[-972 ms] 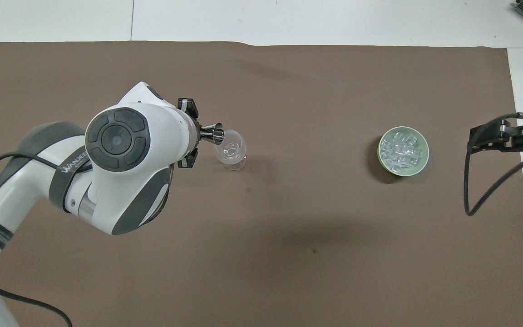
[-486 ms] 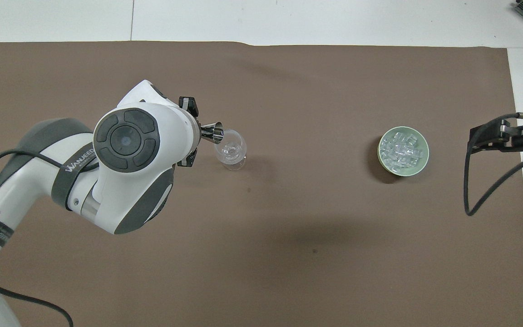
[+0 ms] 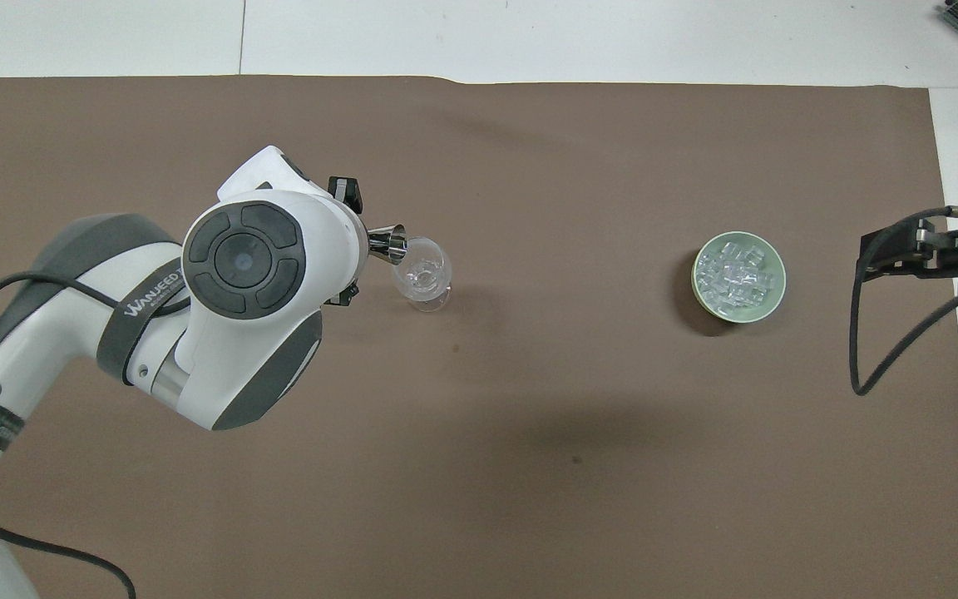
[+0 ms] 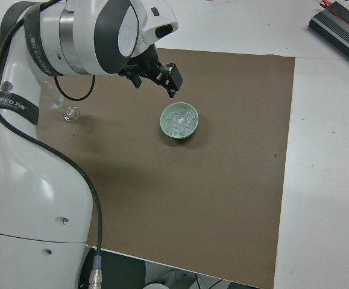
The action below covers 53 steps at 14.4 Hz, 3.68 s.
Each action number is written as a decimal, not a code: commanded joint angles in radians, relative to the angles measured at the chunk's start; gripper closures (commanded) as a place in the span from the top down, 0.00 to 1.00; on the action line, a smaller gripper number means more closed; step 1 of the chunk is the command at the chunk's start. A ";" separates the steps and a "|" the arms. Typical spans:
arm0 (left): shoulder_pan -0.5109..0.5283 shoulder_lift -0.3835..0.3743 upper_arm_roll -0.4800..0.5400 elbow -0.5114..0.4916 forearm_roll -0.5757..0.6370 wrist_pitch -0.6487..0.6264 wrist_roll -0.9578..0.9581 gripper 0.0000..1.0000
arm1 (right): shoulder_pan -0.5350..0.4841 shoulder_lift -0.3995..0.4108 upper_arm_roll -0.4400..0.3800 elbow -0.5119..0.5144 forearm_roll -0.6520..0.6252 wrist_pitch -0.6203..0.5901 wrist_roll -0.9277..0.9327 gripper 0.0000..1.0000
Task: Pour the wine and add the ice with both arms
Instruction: 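Tilt the bottle over the cup with the left gripper to pour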
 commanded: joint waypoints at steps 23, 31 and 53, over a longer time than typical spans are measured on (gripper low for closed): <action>-0.059 0.052 -0.010 0.102 0.178 -0.127 -0.020 0.00 | -0.015 0.001 0.008 -0.001 0.029 0.033 -0.023 1.00; -0.066 0.054 -0.010 0.105 0.177 -0.134 -0.022 0.00 | -0.015 -0.002 0.008 -0.009 0.029 0.033 -0.023 1.00; -0.093 0.080 -0.013 0.151 0.227 -0.180 -0.022 0.00 | -0.019 -0.013 0.006 -0.027 0.028 0.030 -0.040 1.00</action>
